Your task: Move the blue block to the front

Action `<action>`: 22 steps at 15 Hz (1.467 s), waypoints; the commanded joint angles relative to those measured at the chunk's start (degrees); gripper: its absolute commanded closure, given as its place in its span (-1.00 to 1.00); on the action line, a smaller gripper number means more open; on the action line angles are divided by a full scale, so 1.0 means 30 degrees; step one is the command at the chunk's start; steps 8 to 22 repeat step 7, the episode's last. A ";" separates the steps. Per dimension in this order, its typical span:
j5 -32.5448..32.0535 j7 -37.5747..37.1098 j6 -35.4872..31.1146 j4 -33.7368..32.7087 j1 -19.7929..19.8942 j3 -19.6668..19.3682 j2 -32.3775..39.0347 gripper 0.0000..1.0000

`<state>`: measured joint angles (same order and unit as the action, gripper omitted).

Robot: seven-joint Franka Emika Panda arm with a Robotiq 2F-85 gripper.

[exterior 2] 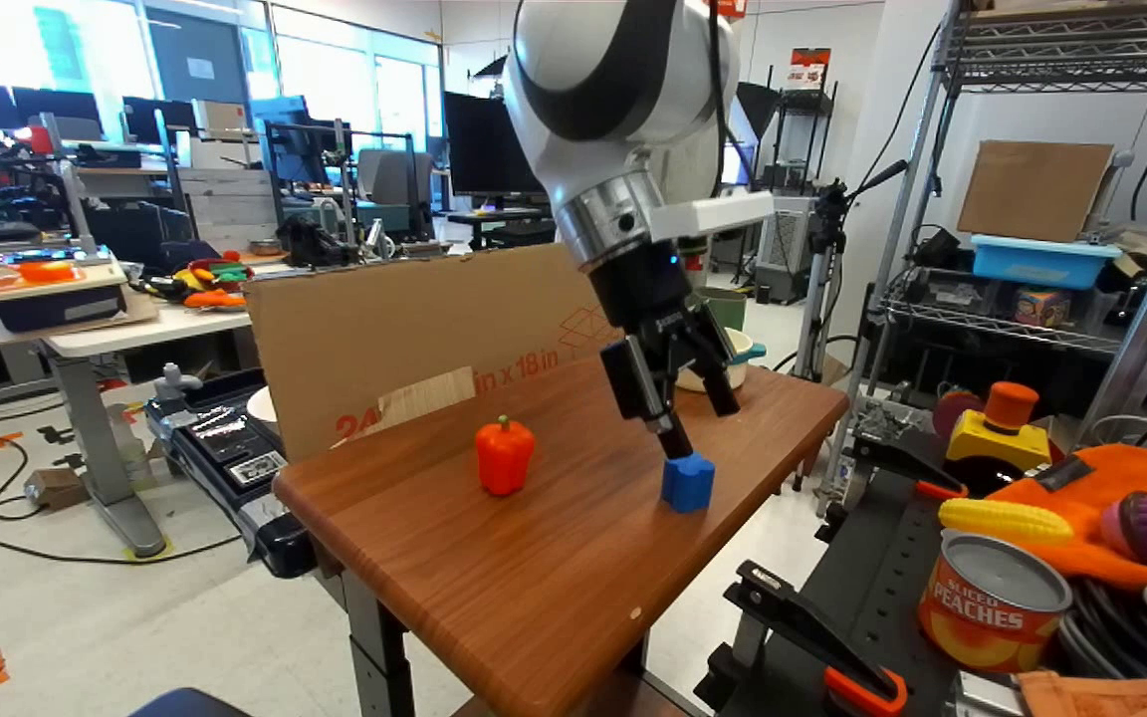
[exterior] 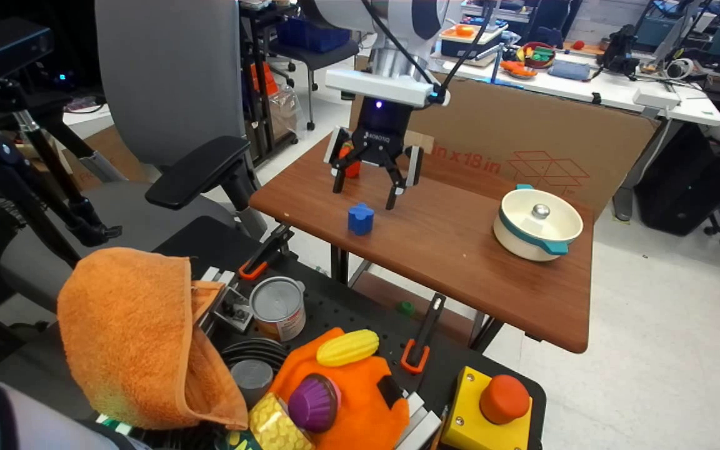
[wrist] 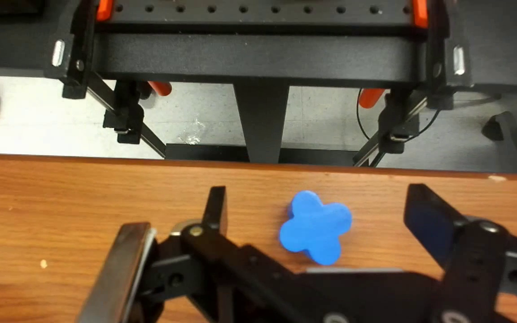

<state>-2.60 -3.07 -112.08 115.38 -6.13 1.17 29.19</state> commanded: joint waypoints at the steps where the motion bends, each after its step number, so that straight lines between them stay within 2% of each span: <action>1: 0.2720 0.2406 0.0492 0.2688 0.1446 0.0926 -0.4593 -1.00; 2: 0.3767 0.2754 0.0961 0.2904 0.1727 0.0875 -0.5586 -1.00; 3: 0.2283 0.1622 0.0499 0.1473 0.0905 0.0556 -0.3166 -1.00; 5: 0.3134 0.2209 0.1064 0.2094 0.1339 0.0544 -0.4916 -1.00; 7: 0.3264 0.2367 0.1092 0.2527 0.1477 0.0532 -0.5565 -1.00; 22: 0.3264 0.2367 0.1092 0.2527 0.1477 0.0532 -0.5565 -1.00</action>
